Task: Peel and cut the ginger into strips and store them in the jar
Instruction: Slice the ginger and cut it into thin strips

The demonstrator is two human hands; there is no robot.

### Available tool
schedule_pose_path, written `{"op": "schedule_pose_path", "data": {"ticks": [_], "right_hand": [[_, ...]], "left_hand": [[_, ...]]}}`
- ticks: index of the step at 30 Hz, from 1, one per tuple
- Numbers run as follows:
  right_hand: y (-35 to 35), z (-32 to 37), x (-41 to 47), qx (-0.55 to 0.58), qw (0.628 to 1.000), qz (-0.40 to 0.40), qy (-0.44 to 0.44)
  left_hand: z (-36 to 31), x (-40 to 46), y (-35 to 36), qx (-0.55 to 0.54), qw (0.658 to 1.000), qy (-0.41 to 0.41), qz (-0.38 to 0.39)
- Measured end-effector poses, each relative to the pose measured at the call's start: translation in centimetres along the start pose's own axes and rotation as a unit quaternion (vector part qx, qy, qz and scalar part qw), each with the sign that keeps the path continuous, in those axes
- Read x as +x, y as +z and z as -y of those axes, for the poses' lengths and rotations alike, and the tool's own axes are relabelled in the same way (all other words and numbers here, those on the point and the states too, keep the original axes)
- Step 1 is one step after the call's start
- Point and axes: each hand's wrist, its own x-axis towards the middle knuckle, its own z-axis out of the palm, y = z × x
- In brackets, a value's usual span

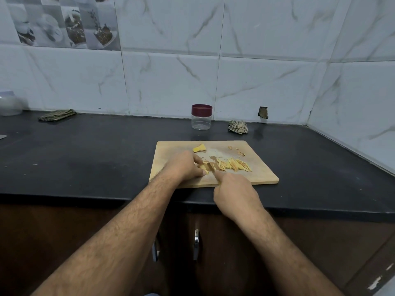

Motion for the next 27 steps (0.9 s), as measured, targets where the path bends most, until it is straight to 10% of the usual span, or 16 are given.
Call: {"op": "schedule_pose_path", "data": {"ticks": [27], "right_hand": [[0.6, 0.6, 0.7, -0.027, 0.999, 0.029, -0.024]], "left_hand": [[0.4, 0.8, 0.3, -0.015, 1.000, 0.001, -0.008]]}}
